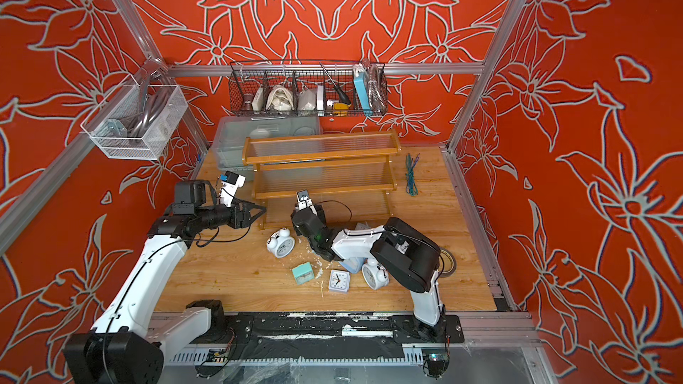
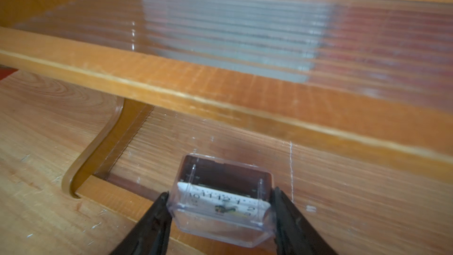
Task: Place the alarm clocks on the shelf by style
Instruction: Place the alarm on the shelf.
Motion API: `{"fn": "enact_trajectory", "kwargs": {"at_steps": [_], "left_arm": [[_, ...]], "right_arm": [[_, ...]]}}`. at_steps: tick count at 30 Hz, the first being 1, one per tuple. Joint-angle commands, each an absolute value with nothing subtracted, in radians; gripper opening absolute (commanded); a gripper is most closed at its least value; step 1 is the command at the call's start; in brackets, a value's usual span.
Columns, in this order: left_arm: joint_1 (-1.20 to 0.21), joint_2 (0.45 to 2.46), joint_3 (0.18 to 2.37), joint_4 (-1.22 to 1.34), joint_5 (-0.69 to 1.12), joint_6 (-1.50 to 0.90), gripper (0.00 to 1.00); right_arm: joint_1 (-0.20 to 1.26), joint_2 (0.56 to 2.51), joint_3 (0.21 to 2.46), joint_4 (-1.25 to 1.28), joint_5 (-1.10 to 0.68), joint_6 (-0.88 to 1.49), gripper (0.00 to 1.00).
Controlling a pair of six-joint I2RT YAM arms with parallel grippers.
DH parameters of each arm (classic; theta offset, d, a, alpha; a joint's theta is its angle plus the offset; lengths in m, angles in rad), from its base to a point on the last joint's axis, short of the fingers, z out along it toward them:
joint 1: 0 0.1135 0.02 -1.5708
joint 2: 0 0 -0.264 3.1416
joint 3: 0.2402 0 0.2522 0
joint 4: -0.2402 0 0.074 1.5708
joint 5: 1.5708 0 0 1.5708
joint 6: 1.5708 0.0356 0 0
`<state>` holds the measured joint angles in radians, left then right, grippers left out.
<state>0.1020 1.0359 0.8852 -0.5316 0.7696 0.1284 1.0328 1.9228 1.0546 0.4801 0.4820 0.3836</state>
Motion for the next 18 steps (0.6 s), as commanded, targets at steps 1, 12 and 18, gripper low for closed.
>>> {"fn": "enact_trajectory", "kwargs": {"at_steps": [1,12,18], "left_arm": [[0.115,1.025,0.874,-0.514,0.772,0.114,0.65],[0.129,1.025,0.868,-0.508,0.779,0.109,0.65],[0.132,1.028,0.864,-0.504,0.782,0.109,0.66]], "right_arm": [[1.035,1.963,1.105,0.507,0.54,0.391,0.44],[1.034,2.074,1.206,0.435,0.606,0.423,0.44],[1.034,2.11,1.239,0.405,0.61,0.436,0.44]]}}
